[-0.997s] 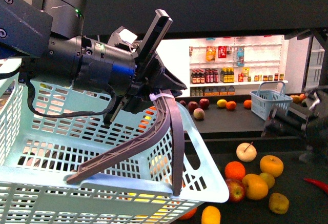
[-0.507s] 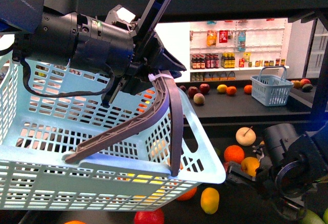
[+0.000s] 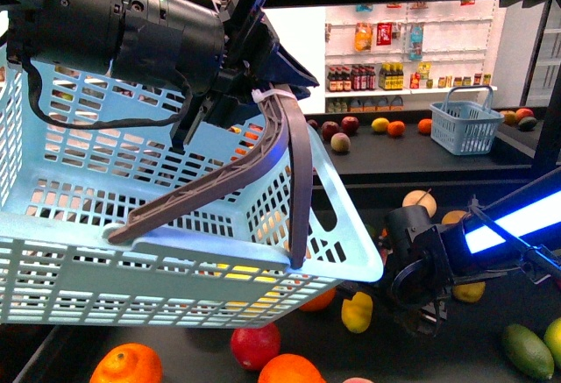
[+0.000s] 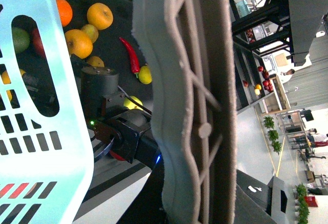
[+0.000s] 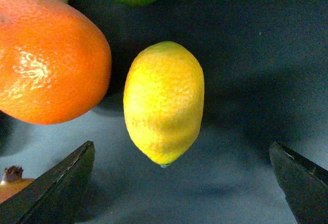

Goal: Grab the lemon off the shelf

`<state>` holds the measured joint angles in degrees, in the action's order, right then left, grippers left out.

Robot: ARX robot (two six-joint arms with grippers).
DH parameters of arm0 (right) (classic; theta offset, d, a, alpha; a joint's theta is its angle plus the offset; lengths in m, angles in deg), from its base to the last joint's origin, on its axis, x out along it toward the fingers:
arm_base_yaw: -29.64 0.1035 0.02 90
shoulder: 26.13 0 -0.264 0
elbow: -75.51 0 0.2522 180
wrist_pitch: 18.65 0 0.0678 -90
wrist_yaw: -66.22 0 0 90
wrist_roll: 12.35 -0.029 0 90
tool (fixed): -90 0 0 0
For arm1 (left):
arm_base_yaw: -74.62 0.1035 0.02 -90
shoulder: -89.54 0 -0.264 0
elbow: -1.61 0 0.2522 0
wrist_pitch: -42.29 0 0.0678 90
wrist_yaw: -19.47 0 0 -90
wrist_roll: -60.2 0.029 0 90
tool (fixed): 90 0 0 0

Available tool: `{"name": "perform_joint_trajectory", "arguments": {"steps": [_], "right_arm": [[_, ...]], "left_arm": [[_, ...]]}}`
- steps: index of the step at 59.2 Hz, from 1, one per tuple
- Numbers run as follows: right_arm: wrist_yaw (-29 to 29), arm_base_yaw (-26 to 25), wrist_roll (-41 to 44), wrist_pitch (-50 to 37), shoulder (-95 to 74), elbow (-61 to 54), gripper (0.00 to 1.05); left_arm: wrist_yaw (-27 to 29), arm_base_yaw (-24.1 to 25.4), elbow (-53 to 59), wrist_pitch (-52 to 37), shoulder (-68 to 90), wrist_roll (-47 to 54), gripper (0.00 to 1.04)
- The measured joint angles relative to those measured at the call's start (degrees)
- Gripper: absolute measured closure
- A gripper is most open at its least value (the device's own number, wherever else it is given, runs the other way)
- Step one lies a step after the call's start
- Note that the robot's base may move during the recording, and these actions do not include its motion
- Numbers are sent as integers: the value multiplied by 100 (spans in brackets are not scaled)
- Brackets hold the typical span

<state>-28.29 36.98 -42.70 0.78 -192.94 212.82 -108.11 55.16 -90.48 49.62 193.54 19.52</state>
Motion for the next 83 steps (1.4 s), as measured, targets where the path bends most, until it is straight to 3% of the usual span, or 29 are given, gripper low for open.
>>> {"name": "perform_joint_trajectory", "arguments": {"steps": [28, 47, 55, 68, 83], "right_arm": [[173, 74, 131, 962, -1300, 2004, 2], [245, 136, 302, 1410, -1799, 2927, 48], [214, 85, 321, 1012, -1502, 2308, 56], [284, -166, 621, -70, -269, 254, 56], [111, -844, 1095, -1255, 2105, -2413, 57]], "left_arm": [[4, 0, 0, 0, 0, 0, 96], [2, 0, 0, 0, 0, 2, 96], [2, 0, 0, 0, 0, -4, 96], [0, 0, 0, 0, 0, -2, 96], [4, 0, 0, 0, 0, -4, 96]]}}
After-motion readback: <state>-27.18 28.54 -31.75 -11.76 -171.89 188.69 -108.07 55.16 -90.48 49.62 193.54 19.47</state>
